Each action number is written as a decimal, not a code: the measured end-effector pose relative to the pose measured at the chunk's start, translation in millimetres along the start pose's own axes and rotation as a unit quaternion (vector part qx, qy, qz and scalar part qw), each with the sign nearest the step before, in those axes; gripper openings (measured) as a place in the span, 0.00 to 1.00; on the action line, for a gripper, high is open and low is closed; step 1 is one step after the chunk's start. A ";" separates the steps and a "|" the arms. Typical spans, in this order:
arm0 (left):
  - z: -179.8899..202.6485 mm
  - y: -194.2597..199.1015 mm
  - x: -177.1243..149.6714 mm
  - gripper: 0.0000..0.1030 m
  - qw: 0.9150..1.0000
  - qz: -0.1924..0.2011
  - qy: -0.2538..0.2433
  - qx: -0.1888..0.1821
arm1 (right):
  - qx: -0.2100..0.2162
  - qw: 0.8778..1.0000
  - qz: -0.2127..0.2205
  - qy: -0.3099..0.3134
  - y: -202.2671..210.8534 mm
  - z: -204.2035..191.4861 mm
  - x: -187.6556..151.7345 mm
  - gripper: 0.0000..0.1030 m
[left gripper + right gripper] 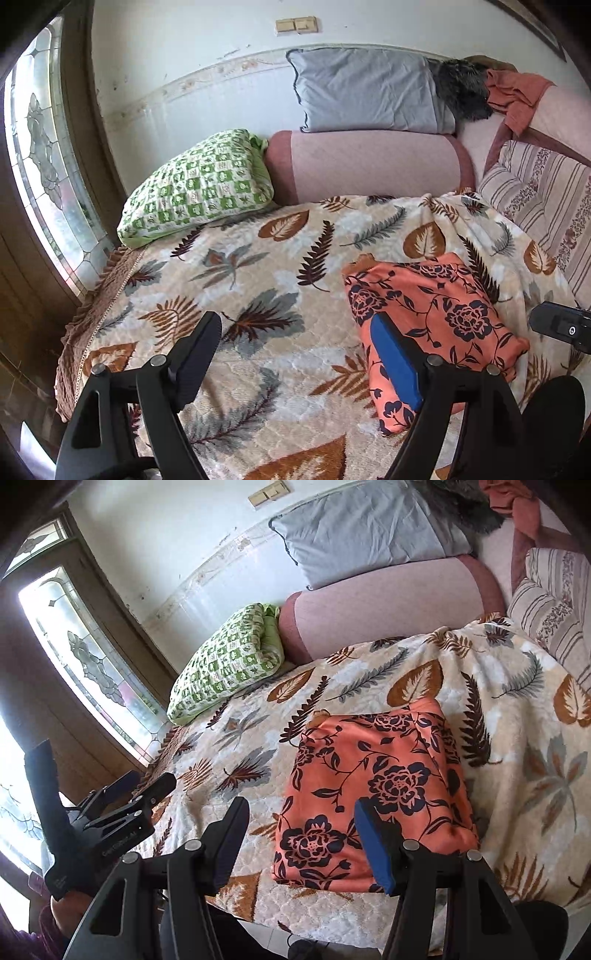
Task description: Fold small clothes
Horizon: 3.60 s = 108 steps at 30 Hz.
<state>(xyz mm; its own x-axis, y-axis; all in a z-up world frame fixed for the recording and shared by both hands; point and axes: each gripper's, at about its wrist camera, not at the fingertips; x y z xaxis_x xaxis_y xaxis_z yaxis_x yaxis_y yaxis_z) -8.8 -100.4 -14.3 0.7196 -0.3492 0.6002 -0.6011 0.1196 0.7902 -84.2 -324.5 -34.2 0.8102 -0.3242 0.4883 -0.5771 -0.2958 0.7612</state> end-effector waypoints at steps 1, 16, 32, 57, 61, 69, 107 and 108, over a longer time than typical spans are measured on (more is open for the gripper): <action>-0.9 1.5 -0.1 0.81 1.000 0.001 0.001 -0.002 | -0.003 1.000 0.001 0.001 0.6 -1.1 0.1 0.61; 0.1 6.1 -3.4 0.82 1.000 -0.003 0.000 -0.008 | -0.023 1.000 0.000 0.007 -1.9 -5.5 -4.1 0.62; 1.3 2.4 -5.2 0.82 1.000 -0.010 -0.005 -0.006 | -0.029 1.000 -0.003 -0.004 -0.3 2.3 -5.5 0.62; 1.8 3.1 -6.3 0.82 1.000 -0.011 -0.008 -0.006 | -0.030 0.999 0.004 -0.019 9.0 13.0 -6.7 0.63; 2.5 2.8 -7.3 0.82 1.000 -0.012 -0.008 -0.005 | -0.030 0.999 0.002 -0.024 7.6 12.7 -8.4 0.63; 2.1 1.7 -8.1 0.82 1.000 -0.013 -0.008 -0.005 | -0.032 0.999 0.002 -0.030 6.2 10.4 -9.5 0.63; 44.1 -163.6 30.8 0.89 0.960 -0.209 -0.019 -0.184 | 0.005 0.979 -0.109 -0.171 -92.5 185.7 51.6 0.74; 44.0 -160.2 31.6 0.89 0.964 -0.201 -0.023 -0.173 | 0.001 0.981 -0.105 -0.162 -89.1 181.8 53.5 0.74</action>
<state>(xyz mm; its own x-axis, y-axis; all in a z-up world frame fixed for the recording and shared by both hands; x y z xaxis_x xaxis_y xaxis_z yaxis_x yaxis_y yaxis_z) 94.9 -171.5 -127.4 0.8499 -0.4710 0.2362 -0.1190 0.2651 0.9569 -8.0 -478.8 -153.5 0.8364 -0.5241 0.1603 -0.4021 -0.3882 0.8292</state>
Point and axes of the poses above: each gripper's, at about its wrist camera, not at the fingertips, and y roughly against the way its jaws point, z to its right, x to its top, and after that the axes turned 15 degrees about -z, right-handed
